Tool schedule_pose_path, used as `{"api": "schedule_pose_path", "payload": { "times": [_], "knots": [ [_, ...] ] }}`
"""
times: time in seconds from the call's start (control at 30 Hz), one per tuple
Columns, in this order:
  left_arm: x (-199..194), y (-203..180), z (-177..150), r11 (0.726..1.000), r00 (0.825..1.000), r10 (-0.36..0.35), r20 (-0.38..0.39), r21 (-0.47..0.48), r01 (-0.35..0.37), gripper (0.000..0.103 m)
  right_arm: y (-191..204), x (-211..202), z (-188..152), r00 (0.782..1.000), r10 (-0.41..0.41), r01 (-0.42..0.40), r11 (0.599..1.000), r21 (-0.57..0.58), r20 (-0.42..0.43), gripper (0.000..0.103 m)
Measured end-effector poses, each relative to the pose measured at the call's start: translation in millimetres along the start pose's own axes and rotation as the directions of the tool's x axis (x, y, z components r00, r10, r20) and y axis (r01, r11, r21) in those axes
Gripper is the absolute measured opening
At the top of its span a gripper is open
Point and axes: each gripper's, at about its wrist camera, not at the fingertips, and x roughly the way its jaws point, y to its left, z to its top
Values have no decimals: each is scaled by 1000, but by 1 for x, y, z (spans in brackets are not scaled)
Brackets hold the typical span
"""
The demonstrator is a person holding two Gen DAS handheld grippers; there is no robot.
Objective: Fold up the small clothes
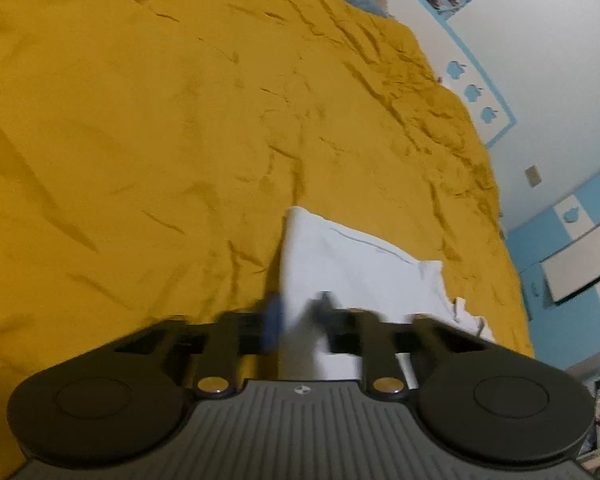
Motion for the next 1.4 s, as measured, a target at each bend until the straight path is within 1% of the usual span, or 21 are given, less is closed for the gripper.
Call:
{"api": "schedule_pose_path", "payload": {
  "times": [0.03,0.17,0.23,0.3,0.4,0.47,0.53,0.6,0.63,0.7,0.8,0.87,0.93,0.97,1.03,1.1,1.13,1.2,1.27,1.33,1.4],
  "knots": [
    [-3,-2,-1,1000,1000,-9,21,22,9,5,0,-4,-1,1000,9,-9,1000,-5,12,0],
    [-30,-19,-5,989,988,-49,143,147,28,4,10,-28,-8,994,31,-24,997,-69,104,0],
    [-37,-28,-6,978,983,-38,180,211,-1,4,19,-42,-9,984,47,-27,993,-118,171,0],
    [-31,-33,-6,964,984,-2,176,260,-45,4,26,-42,-6,979,15,16,988,-152,202,0],
    [-11,-31,-6,962,989,68,130,252,-100,4,23,-21,-2,987,-19,42,990,-137,161,0],
    [-2,-33,-9,951,986,117,121,272,-147,6,20,-5,-4,990,-40,56,991,-123,132,0],
    [-3,-34,-10,939,976,165,144,279,-200,7,17,7,-6,991,-72,85,989,-118,109,1],
    [-12,-35,-8,937,971,179,157,274,-217,7,16,5,-5,987,-109,123,986,-116,121,3],
    [-18,-36,-7,931,968,191,163,282,-231,7,17,2,-5,983,-128,144,983,-117,131,6],
    [-33,-40,-9,930,971,174,161,297,-216,7,20,-8,-5,978,-154,173,976,-134,140,6],
    [-53,-49,-15,934,986,112,126,324,-147,7,26,-26,-12,983,-118,143,974,-177,144,7],
    [-58,-59,-27,922,989,99,106,365,-131,7,35,-35,-20,987,-78,108,969,-224,138,8],
    [-55,-68,-43,897,990,118,73,421,-138,7,45,-36,-31,991,-46,82,952,-294,126,8],
    [-51,-72,-52,879,988,144,60,451,-155,7,49,-34,-35,993,-43,77,947,-312,114,8],
    [-40,-72,-65,855,976,216,27,478,-202,7,50,-24,-41,996,-52,71,948,-309,71,8],
    [-28,-66,-74,828,951,307,13,489,-275,16,46,-11,-44,995,-96,99,949,-300,23,7],
    [-27,-64,-75,825,944,329,12,483,-294,16,44,-9,-45,994,-112,111,949,-295,13,6],
    [-34,-63,-76,831,943,333,26,465,-306,17,45,-18,-44,993,-118,119,950,-289,22,8],
    [-47,-67,-75,829,940,337,50,458,-321,17,47,-33,-43,993,-117,122,945,-304,33,16],
    [-62,-73,-74,838,950,306,68,453,-302,17,47,-51,-43,993,-114,120,941,-317,39,21],
    [-76,-81,-76,843,956,279,85,455,-287,17,41,-70,-42,993,-111,118,943,-310,39,22]
  ]
}}
